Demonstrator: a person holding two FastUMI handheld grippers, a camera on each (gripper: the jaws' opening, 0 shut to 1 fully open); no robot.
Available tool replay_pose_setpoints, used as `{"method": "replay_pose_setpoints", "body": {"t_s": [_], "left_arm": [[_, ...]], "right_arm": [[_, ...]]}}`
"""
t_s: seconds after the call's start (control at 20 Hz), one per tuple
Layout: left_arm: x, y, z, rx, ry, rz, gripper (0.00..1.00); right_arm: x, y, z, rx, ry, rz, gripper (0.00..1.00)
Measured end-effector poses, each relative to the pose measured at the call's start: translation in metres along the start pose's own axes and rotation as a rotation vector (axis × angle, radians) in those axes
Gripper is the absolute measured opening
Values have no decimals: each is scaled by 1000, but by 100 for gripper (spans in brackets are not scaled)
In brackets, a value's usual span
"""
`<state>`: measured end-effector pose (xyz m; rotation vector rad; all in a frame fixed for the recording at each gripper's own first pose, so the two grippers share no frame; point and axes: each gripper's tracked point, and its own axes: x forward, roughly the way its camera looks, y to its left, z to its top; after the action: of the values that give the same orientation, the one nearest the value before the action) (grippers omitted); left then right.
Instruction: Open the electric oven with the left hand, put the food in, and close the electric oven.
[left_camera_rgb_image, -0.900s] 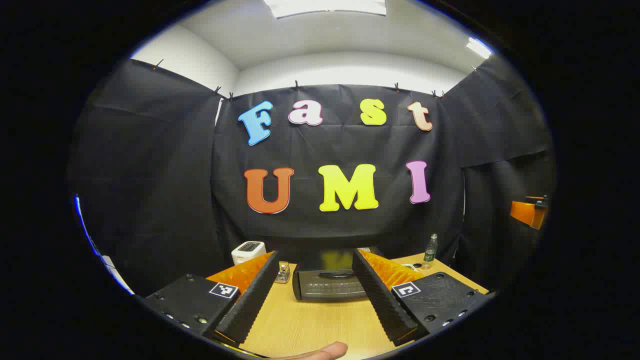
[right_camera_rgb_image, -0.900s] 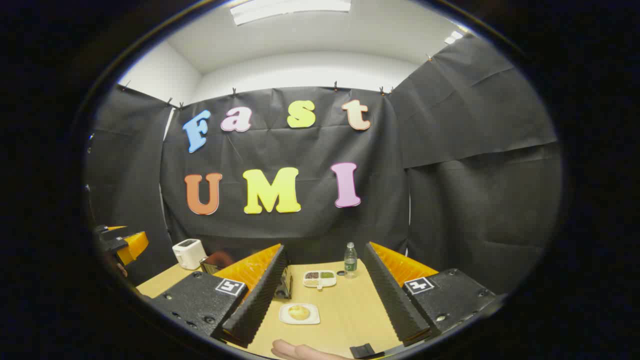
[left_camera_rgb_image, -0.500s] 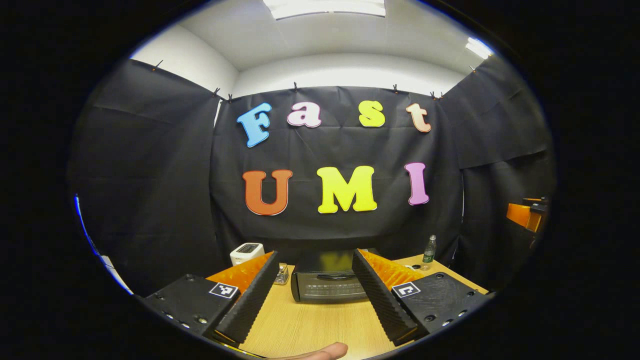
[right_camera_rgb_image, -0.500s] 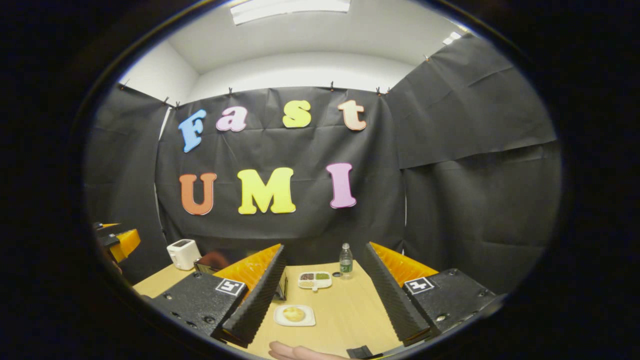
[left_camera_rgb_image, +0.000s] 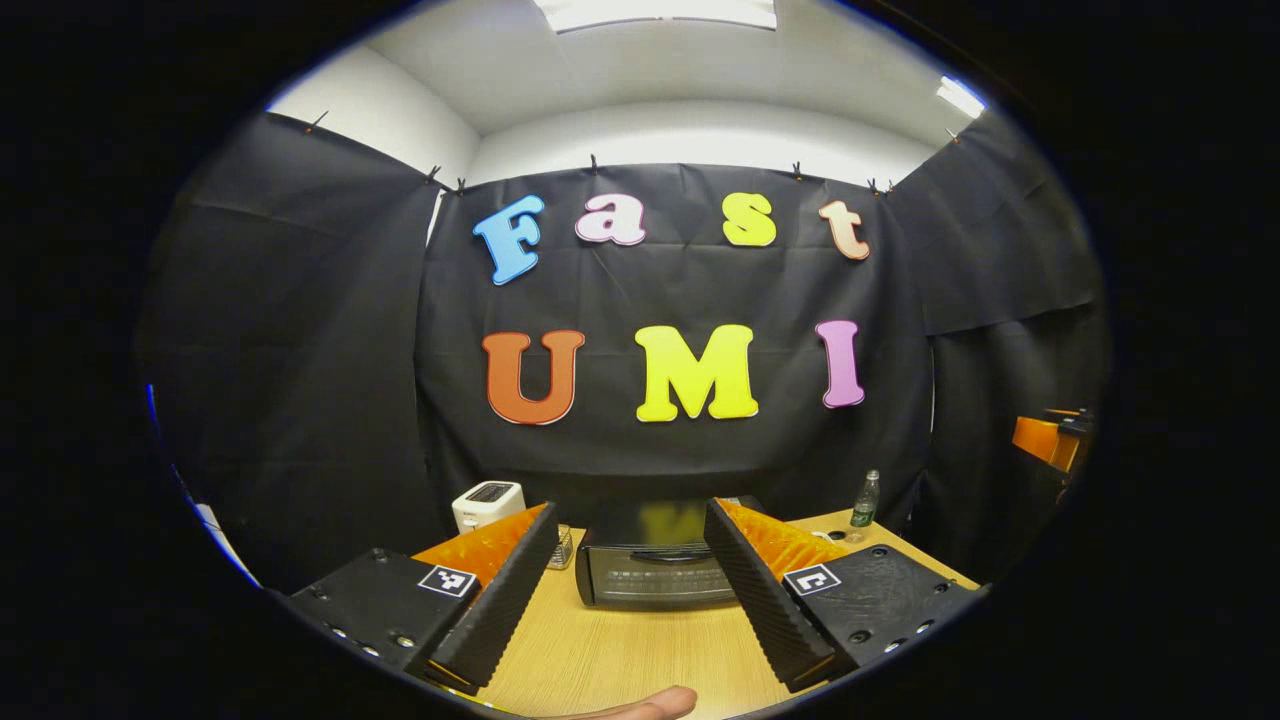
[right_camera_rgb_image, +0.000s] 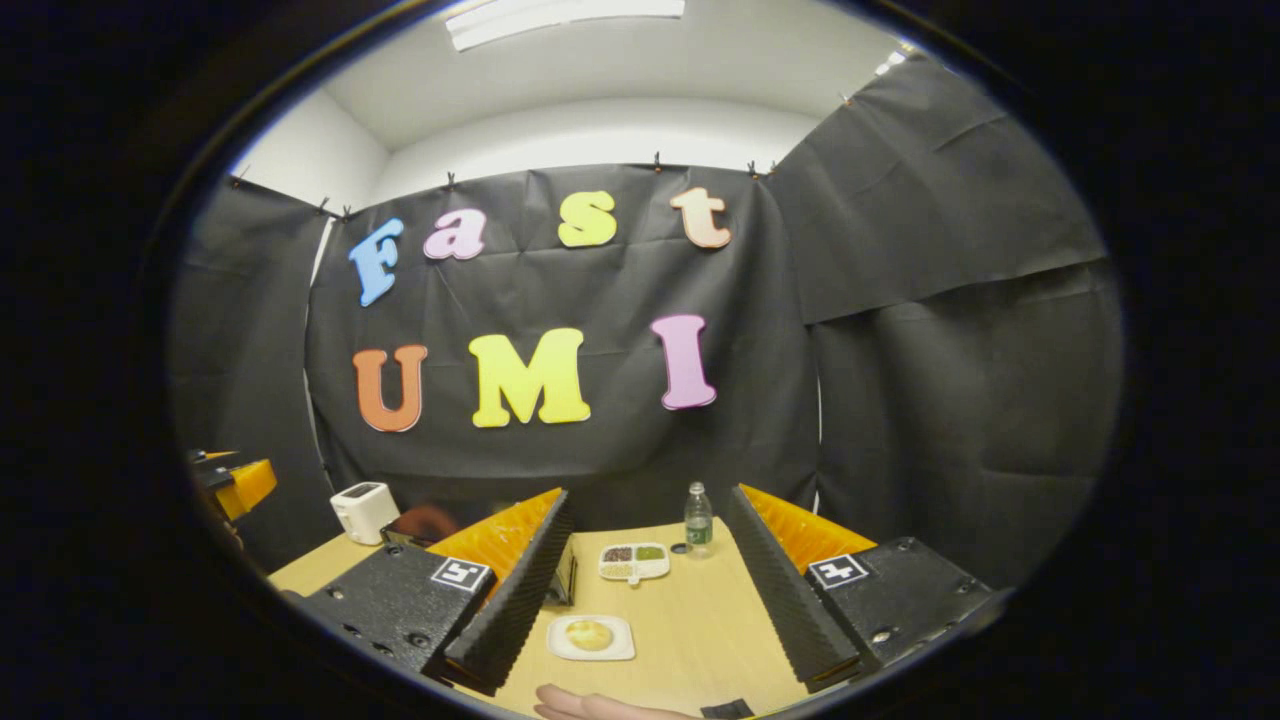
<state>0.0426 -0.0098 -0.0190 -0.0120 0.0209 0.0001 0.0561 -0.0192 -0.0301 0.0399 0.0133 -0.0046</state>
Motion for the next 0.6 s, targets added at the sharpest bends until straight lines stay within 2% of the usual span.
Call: {"method": "replay_pose_setpoints", "body": {"t_s": [0.05,0.1,0.15,0.2,0.25,0.6], "left_arm": [[10,-4,-4,-8,12,-12,96],[21,-12,-10,-18,29,-32,96],[33,-19,-18,-25,50,-53,96],[44,-24,-25,-27,70,-69,96],[57,-28,-32,-26,89,-81,96],[149,-54,-104,-17,269,-113,96]], "right_arm": [[5,-2,-4,11,9,3,100],[12,-5,-7,25,14,5,95],[17,-8,-12,32,23,5,95],[22,-12,-16,35,31,4,100],[28,-16,-18,35,36,1,94],[44,-37,-35,1,61,-20,94]]}}
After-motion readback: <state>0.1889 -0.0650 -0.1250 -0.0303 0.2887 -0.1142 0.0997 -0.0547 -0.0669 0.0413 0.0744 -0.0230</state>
